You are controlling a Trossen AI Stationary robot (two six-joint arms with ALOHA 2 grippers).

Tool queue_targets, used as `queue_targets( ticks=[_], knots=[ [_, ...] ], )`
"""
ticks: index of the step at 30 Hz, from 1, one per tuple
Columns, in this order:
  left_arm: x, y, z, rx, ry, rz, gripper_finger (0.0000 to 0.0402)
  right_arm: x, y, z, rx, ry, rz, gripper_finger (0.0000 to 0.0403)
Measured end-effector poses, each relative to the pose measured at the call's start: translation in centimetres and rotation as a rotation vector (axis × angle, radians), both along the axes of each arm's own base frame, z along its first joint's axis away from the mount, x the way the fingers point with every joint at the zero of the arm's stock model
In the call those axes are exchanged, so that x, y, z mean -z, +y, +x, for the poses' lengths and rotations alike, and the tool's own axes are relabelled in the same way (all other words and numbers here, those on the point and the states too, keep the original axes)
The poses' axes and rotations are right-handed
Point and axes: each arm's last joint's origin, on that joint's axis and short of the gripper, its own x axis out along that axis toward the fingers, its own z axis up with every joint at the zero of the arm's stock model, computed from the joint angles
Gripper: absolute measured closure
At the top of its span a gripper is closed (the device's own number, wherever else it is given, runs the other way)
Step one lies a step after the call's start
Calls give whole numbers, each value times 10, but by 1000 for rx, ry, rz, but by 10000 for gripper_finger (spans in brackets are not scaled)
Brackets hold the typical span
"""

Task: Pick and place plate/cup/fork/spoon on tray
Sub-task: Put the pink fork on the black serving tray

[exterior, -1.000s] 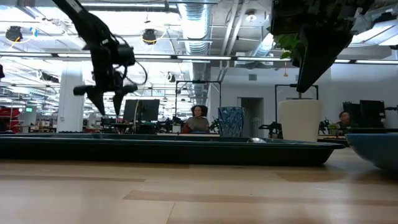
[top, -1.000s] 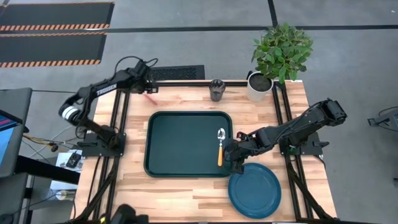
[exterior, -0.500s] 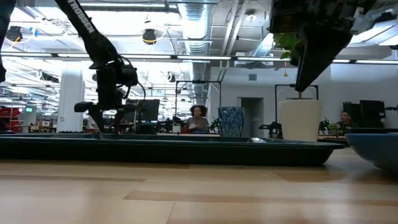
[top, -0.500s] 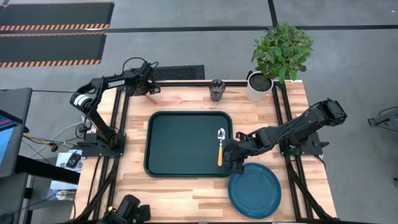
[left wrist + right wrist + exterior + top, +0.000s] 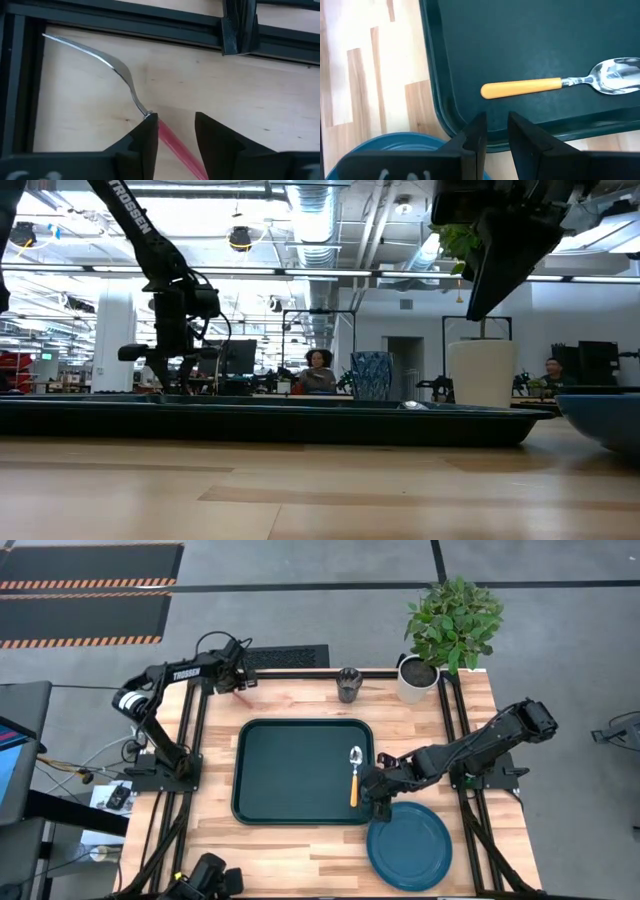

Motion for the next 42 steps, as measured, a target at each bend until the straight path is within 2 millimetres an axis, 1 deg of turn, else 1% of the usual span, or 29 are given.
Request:
queue_targets(
  ticks=[4, 11, 14, 17, 27, 30, 37, 42],
  knots=[
    [0, -1, 0, -21, -6, -7, 255, 0, 0, 0, 0, 0, 0, 301],
    [1, -5, 0, -69, 6, -38, 178, 0, 0, 0, -1, -1, 0, 301],
    [1, -5, 0, -104, 2, -30, 159, 0, 0, 0, -3, -5, 0, 301],
    [2, -4, 0, -107, 6, -31, 157, 0, 0, 1, -4, -10, 1, 301],
    [5, -4, 2, -123, 35, -16, 190, -2, 6, 2, -43, -45, -1, 301],
    [5, -5, 4, -117, 46, -11, 193, -2, 7, 2, -45, -47, 0, 301],
    [15, -9, 12, -90, 94, -29, 193, -3, 11, 1, -54, -54, -3, 301],
    [16, -9, 13, -89, 100, -32, 197, -3, 13, 0, -55, -58, -13, 301]
  ],
)
